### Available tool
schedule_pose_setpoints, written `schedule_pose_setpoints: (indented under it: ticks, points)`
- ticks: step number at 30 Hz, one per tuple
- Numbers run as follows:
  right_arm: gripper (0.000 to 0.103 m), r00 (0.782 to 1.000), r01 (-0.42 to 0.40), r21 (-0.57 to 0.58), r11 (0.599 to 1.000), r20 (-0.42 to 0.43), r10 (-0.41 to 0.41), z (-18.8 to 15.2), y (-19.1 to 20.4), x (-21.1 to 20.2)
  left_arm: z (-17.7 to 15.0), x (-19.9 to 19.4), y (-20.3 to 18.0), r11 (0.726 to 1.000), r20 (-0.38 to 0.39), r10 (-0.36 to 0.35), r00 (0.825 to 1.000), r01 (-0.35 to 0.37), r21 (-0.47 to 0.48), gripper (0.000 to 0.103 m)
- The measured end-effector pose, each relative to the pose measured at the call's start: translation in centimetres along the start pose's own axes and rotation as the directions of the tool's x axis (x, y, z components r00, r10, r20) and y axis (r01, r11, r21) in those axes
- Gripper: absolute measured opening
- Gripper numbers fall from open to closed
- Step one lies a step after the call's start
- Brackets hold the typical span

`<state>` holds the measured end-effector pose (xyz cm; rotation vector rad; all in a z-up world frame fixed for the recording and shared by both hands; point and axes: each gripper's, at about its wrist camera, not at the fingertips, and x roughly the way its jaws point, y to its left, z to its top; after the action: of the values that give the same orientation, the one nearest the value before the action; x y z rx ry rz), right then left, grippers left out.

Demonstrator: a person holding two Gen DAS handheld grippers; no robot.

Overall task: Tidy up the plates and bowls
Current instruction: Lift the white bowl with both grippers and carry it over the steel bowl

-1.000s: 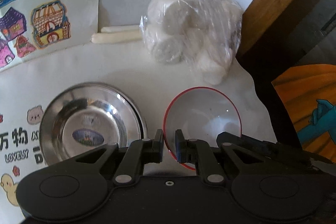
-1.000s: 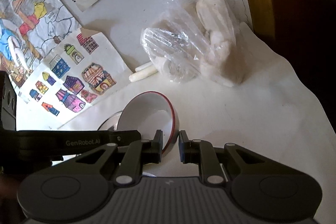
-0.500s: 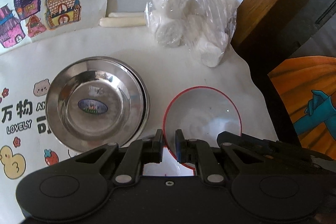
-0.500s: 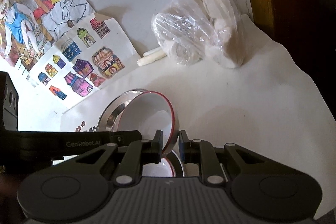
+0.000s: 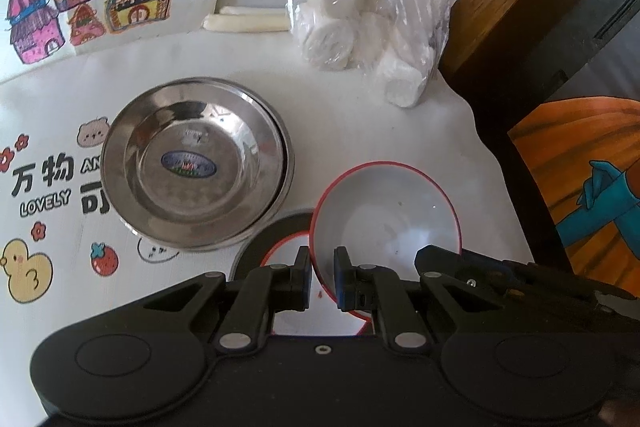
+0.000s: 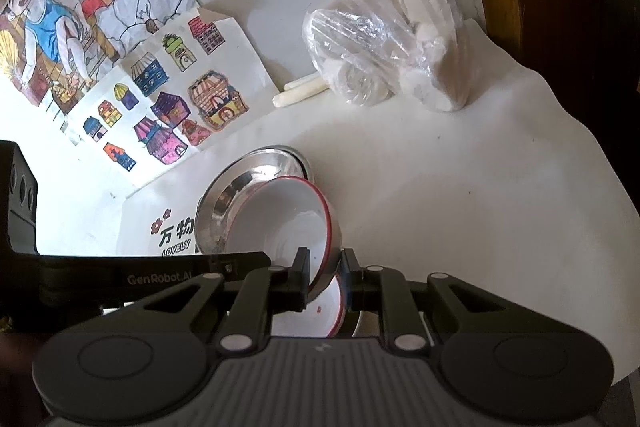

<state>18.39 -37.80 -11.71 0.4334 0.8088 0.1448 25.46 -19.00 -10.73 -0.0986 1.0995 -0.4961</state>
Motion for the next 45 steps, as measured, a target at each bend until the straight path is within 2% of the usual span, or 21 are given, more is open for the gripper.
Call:
schedule_pose_setpoints:
  ticks: [22,34,45]
  points:
    - [0.018,0.991,-0.027,-0.037,0.999,-0.134,0.022,-1.7,0.7,1.4,-2.0,-0.1,1.0,0.998,-0.032,0.039,0.999,-0.041,-0.057,0.011]
    - [0.018,0.986,-0.023,-0.038,0.999,-0.167,0.016,-1.6,0.7,2.0,-2.8,0.8,1.0,0.996,-0.072,0.056,0.996,-0.061,-0.066,0.012]
    - [0.018,0.979,-0.015,-0.048,0.999,-0.206,0.005,-1.0,0.6,3.5,-2.1,1.5,0.8,0.993,-0.09,0.081,0.993,-0.088,-0.073,0.012]
